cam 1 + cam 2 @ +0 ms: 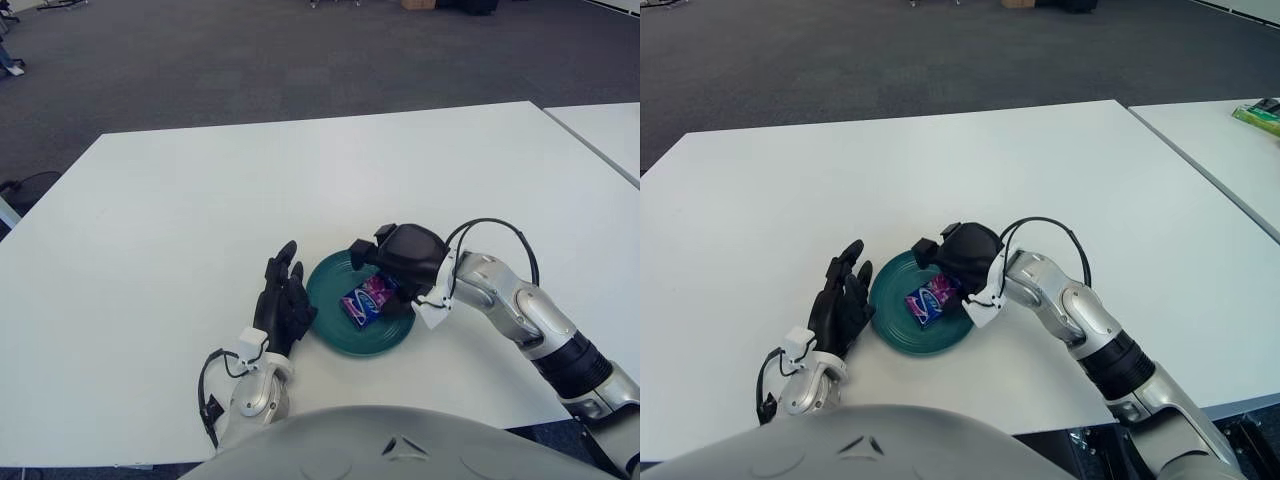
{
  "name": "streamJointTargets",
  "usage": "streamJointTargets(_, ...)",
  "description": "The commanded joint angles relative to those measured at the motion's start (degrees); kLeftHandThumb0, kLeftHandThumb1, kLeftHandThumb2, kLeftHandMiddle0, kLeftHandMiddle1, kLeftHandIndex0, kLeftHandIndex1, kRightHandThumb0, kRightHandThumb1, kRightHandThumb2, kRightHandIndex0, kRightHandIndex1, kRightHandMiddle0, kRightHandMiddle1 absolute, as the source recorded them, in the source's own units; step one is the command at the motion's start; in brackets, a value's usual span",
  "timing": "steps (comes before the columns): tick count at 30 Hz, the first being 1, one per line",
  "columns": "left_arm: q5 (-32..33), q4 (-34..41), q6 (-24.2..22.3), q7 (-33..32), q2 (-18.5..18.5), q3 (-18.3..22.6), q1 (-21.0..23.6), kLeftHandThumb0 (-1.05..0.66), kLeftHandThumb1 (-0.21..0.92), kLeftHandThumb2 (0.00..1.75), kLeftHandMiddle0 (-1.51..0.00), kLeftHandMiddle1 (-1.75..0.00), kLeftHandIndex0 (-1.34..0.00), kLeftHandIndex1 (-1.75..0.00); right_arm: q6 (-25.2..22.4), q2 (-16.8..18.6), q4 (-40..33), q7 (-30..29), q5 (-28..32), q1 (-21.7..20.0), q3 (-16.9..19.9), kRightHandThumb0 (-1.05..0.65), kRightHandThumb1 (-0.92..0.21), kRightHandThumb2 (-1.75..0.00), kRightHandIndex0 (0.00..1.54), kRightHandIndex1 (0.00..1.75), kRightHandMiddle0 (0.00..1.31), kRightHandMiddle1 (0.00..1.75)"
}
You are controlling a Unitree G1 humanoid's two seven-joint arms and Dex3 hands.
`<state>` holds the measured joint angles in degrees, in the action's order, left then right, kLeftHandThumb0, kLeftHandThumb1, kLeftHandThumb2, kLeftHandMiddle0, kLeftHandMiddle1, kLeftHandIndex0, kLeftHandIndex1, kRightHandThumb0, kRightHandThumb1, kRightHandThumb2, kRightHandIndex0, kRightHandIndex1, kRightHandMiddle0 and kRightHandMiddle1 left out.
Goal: Put the gum into the plate.
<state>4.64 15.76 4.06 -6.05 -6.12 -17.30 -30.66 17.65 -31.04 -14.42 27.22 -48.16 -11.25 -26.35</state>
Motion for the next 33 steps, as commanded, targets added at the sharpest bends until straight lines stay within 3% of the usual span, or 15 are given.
streamJointTargets(1, -1.2, -0.7, -1.3, 0.1, 0.2, 0.4, 0.6, -0.86, 0.92, 0.99, -0.20, 0.00, 0.00, -0.46, -2.2, 1.8, -0.8, -0.1, 2.3, 1.7, 1.2, -0.78, -0.92, -0.74, 0.36, 0.06, 0.00, 0.66)
streamJointTargets(6, -1.6, -1.3, -0.4, 0.6, 0.4, 0.5, 0.8, -0.89, 0.92, 1.00, -0.18, 0.00, 0.00, -0.44, -4.8, 3.8, -1.8, -1.5, 3.2, 4.1, 2.2, -0.86, -0.92, -0.84, 0.25, 0.01, 0.00, 0.48)
streamJointTargets(19, 1.4, -4.3, 3.2, 3.8, -0.2, 1.9, 1.0, -0.88, 0.92, 0.96, -0.19, -0.01, 0.00, -0.42, -11.4, 7.1, -5.0, 0.6, 11.3, 8.9, 4.6, -1.01, -0.92, -0.89, 0.14, 0.00, 0.00, 0.24)
streamJointTargets(23, 1.5, -5.7, 5.1, 3.9, -0.7, 2.2, 1.2, -0.87, 0.92, 0.94, -0.21, -0.02, 0.00, -0.42, -16.8, 9.7, -7.1, 0.2, 13.9, 11.6, 6.2, -1.02, -0.92, -0.89, 0.13, 0.00, 0.00, 0.21)
streamJointTargets(27, -0.9, -5.3, 5.7, 1.9, -1.6, 1.7, 0.7, -0.89, 0.92, 0.95, -0.20, -0.01, 0.00, -0.44, -22.9, 14.7, -7.2, -3.4, 18.3, 14.3, 10.0, -1.01, -0.92, -0.87, 0.22, 0.01, 0.00, 0.40)
streamJointTargets(30, -2.0, -5.1, 6.1, 1.0, -2.1, 1.4, 0.3, -0.92, 0.92, 0.95, -0.21, -0.01, 0.00, -0.49, -26.6, 18.3, -7.2, -5.4, 22.3, 15.9, 12.8, -0.93, -0.92, -0.80, 0.38, 0.02, 0.00, 0.60)
streamJointTargets(33, -2.1, -4.6, 5.8, 0.3, -2.5, 1.1, -0.2, -0.94, 0.92, 0.96, -0.23, -0.01, 0.00, -0.54, -31.4, 21.3, -5.4, -6.1, 31.0, 17.7, 19.6, -0.83, -0.92, -0.75, 0.47, 0.04, 0.04, 0.71)
